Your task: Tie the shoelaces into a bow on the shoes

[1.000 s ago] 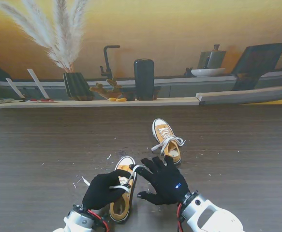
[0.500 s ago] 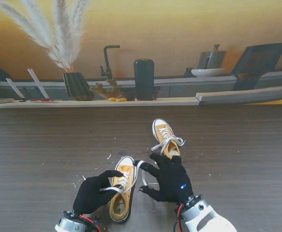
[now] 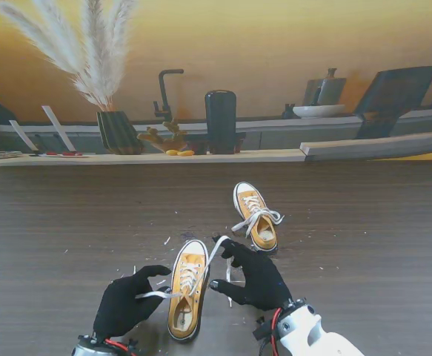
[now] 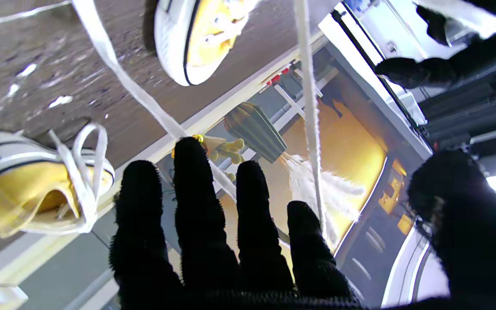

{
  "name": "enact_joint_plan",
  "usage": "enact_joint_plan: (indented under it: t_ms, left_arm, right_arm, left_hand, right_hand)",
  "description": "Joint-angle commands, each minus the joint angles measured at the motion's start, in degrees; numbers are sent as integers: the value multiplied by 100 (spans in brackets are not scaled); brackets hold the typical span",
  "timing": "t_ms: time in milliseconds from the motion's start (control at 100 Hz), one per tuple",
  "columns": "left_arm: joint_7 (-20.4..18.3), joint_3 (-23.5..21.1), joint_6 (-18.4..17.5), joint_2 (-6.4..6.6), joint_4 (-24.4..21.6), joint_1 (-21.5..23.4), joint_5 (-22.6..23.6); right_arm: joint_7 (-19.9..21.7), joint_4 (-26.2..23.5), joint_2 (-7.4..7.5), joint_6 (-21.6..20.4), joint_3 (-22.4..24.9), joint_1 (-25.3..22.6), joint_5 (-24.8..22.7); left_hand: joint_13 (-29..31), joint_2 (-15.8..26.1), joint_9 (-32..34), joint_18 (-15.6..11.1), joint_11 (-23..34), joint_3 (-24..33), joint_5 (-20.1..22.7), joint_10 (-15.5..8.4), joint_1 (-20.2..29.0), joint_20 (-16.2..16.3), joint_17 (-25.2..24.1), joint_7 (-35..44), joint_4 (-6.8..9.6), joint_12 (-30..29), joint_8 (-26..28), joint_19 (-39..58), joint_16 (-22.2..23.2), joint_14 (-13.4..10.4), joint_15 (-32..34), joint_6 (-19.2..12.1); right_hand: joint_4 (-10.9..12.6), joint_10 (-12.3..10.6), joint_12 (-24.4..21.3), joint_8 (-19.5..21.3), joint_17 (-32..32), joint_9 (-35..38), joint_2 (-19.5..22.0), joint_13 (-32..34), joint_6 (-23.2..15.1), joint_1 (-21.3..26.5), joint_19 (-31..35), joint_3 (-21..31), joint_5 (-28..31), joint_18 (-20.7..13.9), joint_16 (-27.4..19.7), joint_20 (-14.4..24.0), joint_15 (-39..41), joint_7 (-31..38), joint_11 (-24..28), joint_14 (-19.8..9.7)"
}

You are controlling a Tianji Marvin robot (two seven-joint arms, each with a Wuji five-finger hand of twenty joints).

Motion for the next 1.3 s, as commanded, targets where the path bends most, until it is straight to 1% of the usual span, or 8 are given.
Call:
enact_joint_plan:
  t_ms: [0, 270, 480, 790, 970, 1090, 1180, 1290]
  left_arm:
    - [-86, -30, 40, 13, -109, 54, 29]
    - [-125, -104, 56, 3, -155, 53, -19]
    - [-167, -138, 89, 4, -192, 75, -40]
    - [-243, -128, 101, -7, -181, 80, -163]
    - [-302, -210, -28, -15, -118, 43, -234]
    - [-663, -440, -438, -6, -52, -11, -430]
    - [-932, -623, -629, 9, -10, -64, -557]
    - [-1207, -796, -810, 25, 38, -151, -708]
  right_arm:
    - [153, 24, -62, -72, -34, 51, 140]
    - [781, 105, -206, -324, -208, 231, 2172]
    - [801, 287, -405, -548, -505, 461, 3754]
    - [1305, -120, -492, -126, -581, 358, 6012]
    - [1575, -227, -449, 332, -544, 317, 6244]
    - [1532, -184, -465, 510, -586, 387, 6121]
    - [1459, -147, -490, 621, -615, 451, 6051]
    - [1408, -122, -512, 788, -623, 532, 5984]
  left_hand:
    - [200, 155, 136, -625, 81, -205, 78, 235, -76, 101, 153, 53, 42, 124, -140, 1448, 148, -617, 308, 118]
    - [200, 190, 179, -557, 84, -303, 179, 260, 15, 107, 152, 155, 8, 120, -120, 1448, 150, -561, 328, 95]
    - [199, 201, 202, -521, 86, -390, 235, 263, 72, 121, 152, 229, -14, 117, -115, 1448, 149, -547, 339, 53]
    - [199, 218, 219, -476, 86, -488, 278, 277, 138, 125, 149, 296, -19, 115, -124, 1448, 147, -509, 349, 46]
    - [200, 205, 252, -455, 92, -547, 382, 274, 157, 129, 148, 395, -28, 115, -100, 1448, 149, -497, 364, -17]
    - [197, 313, 278, -386, 82, -758, 581, 321, 110, 147, 145, 634, -98, 109, -84, 1448, 146, -439, 380, -212]
    - [197, 389, 298, -333, 74, -860, 674, 350, 113, 151, 143, 755, -137, 104, -72, 1448, 147, -374, 392, -236]
    - [197, 432, 311, -323, 67, -886, 718, 341, 124, 155, 142, 821, -155, 99, -50, 1448, 148, -367, 395, -266]
  right_hand:
    - [34, -25, -397, -148, -150, 34, 21, -128, 123, -77, -299, 176, -167, -264, -220, -288, -444, -125, -293, -122]
    - [-59, -279, -986, 1, -650, 69, -16, -434, -262, 35, -1094, 475, -208, -1050, -989, -1345, -1807, 228, -1046, -494]
    - [-154, -591, -949, 366, -626, 841, -303, -111, -611, 122, -848, 1050, 342, -1484, -1116, -1788, -1752, 819, -978, -746]
    - [-183, -308, -535, 672, 432, 2574, -801, 1366, -661, 348, -37, 1627, 1578, -1076, -662, -1746, -747, 1110, -37, -432]
    - [-175, -372, 925, 833, 2119, 3209, -891, 2896, -631, 519, 1411, 1513, 2349, 336, 245, -1320, 1018, 1284, 1915, -79]
    - [-164, -575, 1317, 934, 3271, 3529, -985, 3225, -725, 642, 2236, 1498, 2733, 838, 507, -1072, 2231, 1487, 2287, -225]
    - [-154, -718, 1500, 1047, 4197, 3733, -1116, 3252, -787, 791, 3023, 1576, 2947, 818, 694, -1003, 3345, 1567, 2484, -346]
    - [-650, -877, 1786, 520, 4705, 3988, -1394, 3278, -838, 1049, 4469, 1716, 3085, 100, 1245, 253, 4958, 2001, 2804, -677]
